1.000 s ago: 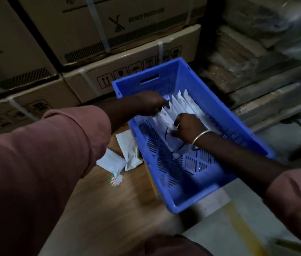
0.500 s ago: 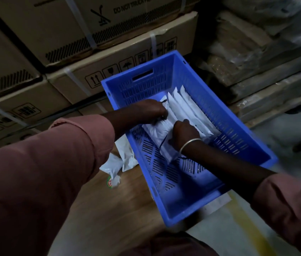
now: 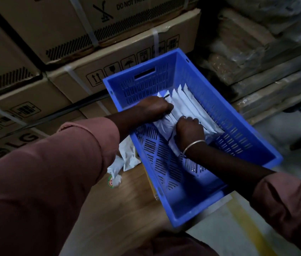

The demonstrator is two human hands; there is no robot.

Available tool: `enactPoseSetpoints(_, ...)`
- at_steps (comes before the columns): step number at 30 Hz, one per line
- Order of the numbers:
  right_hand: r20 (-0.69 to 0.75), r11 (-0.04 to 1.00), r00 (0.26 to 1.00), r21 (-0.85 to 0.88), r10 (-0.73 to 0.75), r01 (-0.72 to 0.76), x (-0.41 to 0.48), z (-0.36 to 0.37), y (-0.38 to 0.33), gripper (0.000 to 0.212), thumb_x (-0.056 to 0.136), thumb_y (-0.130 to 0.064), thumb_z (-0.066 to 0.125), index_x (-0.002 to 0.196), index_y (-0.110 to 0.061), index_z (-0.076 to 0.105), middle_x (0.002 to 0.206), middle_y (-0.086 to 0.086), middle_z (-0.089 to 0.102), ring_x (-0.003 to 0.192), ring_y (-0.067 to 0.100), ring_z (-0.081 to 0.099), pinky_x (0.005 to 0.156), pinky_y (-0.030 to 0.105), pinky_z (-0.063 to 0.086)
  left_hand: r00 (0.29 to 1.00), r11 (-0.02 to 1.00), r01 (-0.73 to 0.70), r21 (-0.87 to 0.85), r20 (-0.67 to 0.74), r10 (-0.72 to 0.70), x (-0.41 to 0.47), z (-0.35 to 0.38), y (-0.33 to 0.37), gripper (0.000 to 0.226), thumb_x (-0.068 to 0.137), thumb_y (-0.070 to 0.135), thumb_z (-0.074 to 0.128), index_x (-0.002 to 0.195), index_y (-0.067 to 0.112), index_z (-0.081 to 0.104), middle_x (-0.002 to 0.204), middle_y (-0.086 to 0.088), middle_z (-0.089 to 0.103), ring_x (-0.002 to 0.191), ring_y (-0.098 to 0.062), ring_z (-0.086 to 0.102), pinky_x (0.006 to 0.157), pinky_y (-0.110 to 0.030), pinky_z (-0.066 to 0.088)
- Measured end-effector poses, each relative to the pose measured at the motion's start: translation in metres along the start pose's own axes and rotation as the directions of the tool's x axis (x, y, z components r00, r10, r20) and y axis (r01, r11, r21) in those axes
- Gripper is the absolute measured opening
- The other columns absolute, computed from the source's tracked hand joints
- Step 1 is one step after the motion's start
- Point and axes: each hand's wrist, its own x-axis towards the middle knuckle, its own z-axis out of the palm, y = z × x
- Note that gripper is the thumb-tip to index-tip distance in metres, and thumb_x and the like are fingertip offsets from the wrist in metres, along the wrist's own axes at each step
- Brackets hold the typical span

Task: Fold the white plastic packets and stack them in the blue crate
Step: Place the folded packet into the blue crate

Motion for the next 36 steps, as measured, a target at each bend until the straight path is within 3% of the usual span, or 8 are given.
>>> enactPoseSetpoints(5,0.009,0.998,0.998,0.012,0.060,-0.060,-0.001,0.012,-0.007,0.042,0.083,-0.016,0.065,0.119,-0.002,0.050,0.112,0.018,0.058,0.105,0.039,0.056,0.082,0.044,0.049,0.966,0.954,-0.242,0.179,-0.048,0.254,-0.009,-0.001,-0.003,0.052,0.079,0.049,0.038,0.115,0.016,0.057,0.102,-0.008,0.067,0.090,-0.026,0.062,0.072,-0.032,0.042)
enactPoseSetpoints(10,0.027,0.999,0.999,0.014,0.046,-0.047,-0.004,0.008,-0.004,0.074,0.074,-0.034,0.079,0.130,-0.004,0.041,0.121,0.018,0.053,0.112,0.038,0.051,0.086,0.044,0.046,0.940,0.928,-0.301,0.221,-0.093,0.327,-0.017,0.003,-0.013,0.067,0.080,0.019,0.075,0.139,0.010,0.045,0.123,-0.015,0.058,0.112,-0.034,0.058,0.081,-0.044,0.053)
enactPoseSetpoints(14,0.023,0.999,0.999,0.021,0.044,-0.044,-0.010,0.007,-0.004,0.086,0.071,-0.044,0.082,0.133,-0.002,0.039,0.125,0.019,0.051,0.115,0.038,0.050,0.089,0.046,0.046,0.947,0.925,-0.244,0.292,-0.133,0.292,-0.016,0.007,-0.020,0.079,0.073,0.021,0.083,0.140,0.010,0.041,0.124,-0.018,0.053,0.111,-0.037,0.058,0.077,-0.046,0.055)
enactPoseSetpoints(18,0.031,0.997,0.998,0.044,0.061,-0.062,-0.014,0.008,-0.005,0.091,0.069,-0.050,0.083,0.133,-0.002,0.039,0.124,0.019,0.053,0.115,0.038,0.052,0.090,0.046,0.047,0.955,0.952,-0.187,0.242,-0.181,0.234,-0.019,0.003,-0.018,0.059,0.080,0.019,0.074,0.133,0.009,0.048,0.119,-0.018,0.056,0.108,-0.039,0.059,0.077,-0.045,0.050)
enactPoseSetpoints(23,0.030,0.982,0.990,0.128,0.137,-0.140,-0.010,0.008,-0.003,0.070,0.074,-0.038,0.081,0.125,-0.004,0.048,0.120,0.018,0.057,0.113,0.038,0.055,0.090,0.044,0.048,0.960,0.983,-0.064,0.172,-0.257,0.108,-0.021,-0.001,-0.011,0.049,0.083,0.013,0.072,0.130,0.011,0.056,0.126,-0.018,0.060,0.114,-0.039,0.061,0.089,-0.046,0.052)
enactPoseSetpoints(27,0.008,0.961,0.972,0.150,0.233,-0.232,-0.011,0.009,-0.005,0.057,0.073,-0.028,0.082,0.118,-0.006,0.053,0.119,0.016,0.057,0.115,0.036,0.055,0.089,0.043,0.050,0.978,0.998,0.019,0.064,-0.208,-0.005,-0.018,0.005,-0.008,0.030,0.088,0.013,0.066,0.117,0.007,0.061,0.122,-0.021,0.062,0.111,-0.040,0.062,0.085,-0.041,0.049)
enactPoseSetpoints(31,0.066,0.947,0.962,0.171,0.265,-0.272,-0.010,0.006,-0.006,0.068,0.073,-0.033,0.084,0.125,-0.006,0.049,0.126,0.019,0.053,0.122,0.038,0.049,0.094,0.044,0.048,0.973,0.993,0.049,-0.104,-0.218,-0.071,-0.016,0.008,-0.009,0.036,0.085,0.011,0.069,0.118,0.005,0.056,0.119,-0.022,0.064,0.107,-0.041,0.063,0.086,-0.044,0.053)
enactPoseSetpoints(36,0.100,0.936,0.965,0.237,0.243,-0.261,-0.015,0.000,-0.002,0.078,0.072,-0.045,0.085,0.125,-0.002,0.047,0.128,0.024,0.051,0.125,0.041,0.046,0.098,0.046,0.046,0.979,0.984,0.095,-0.153,-0.165,-0.120,-0.019,0.003,-0.015,0.015,0.083,0.004,0.069,0.098,0.003,0.069,0.105,-0.020,0.070,0.098,-0.037,0.067,0.087,-0.046,0.056)
